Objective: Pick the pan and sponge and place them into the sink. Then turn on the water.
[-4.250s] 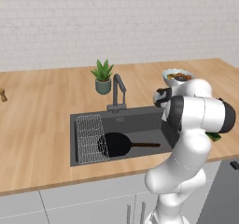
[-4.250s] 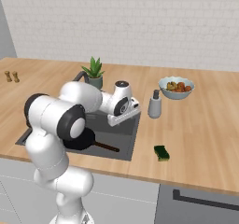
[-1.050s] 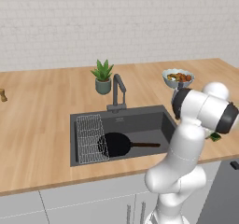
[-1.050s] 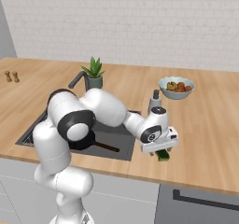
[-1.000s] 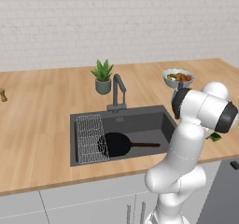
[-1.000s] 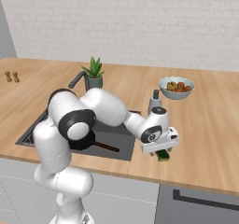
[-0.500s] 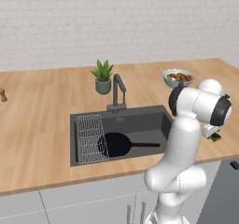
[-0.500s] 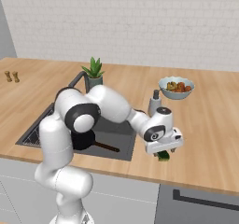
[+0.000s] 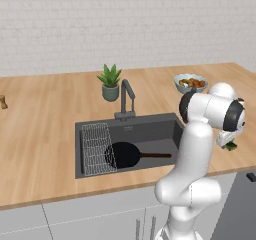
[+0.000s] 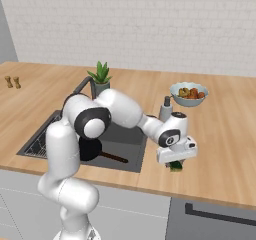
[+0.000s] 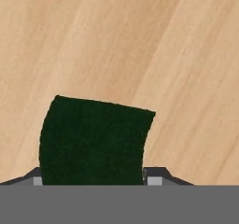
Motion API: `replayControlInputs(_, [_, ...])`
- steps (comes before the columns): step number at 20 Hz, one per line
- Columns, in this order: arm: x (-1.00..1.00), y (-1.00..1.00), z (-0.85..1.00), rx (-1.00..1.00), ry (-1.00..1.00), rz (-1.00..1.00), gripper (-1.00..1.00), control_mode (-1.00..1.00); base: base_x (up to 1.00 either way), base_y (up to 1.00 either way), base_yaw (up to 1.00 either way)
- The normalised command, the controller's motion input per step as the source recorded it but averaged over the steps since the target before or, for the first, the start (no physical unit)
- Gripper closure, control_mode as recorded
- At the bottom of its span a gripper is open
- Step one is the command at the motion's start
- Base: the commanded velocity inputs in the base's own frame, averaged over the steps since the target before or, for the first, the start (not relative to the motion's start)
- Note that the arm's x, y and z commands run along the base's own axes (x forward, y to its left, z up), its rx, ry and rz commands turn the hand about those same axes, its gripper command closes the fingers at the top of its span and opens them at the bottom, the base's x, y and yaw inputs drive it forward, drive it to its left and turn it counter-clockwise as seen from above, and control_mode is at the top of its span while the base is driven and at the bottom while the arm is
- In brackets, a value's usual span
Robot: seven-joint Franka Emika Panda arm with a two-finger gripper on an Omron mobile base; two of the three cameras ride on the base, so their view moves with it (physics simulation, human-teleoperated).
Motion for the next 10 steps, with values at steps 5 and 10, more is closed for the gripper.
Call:
replayControlInputs(5, [-0.08, 0.01, 0.07, -0.01, -0.02, 0.03, 1.0, -1.0, 0.0, 0.0, 0.0])
replayControlInputs(10, [-0.04, 0.67, 0.4, 0.0, -0.03, 0.19, 1.0, -1.0, 0.0, 0.0, 0.0])
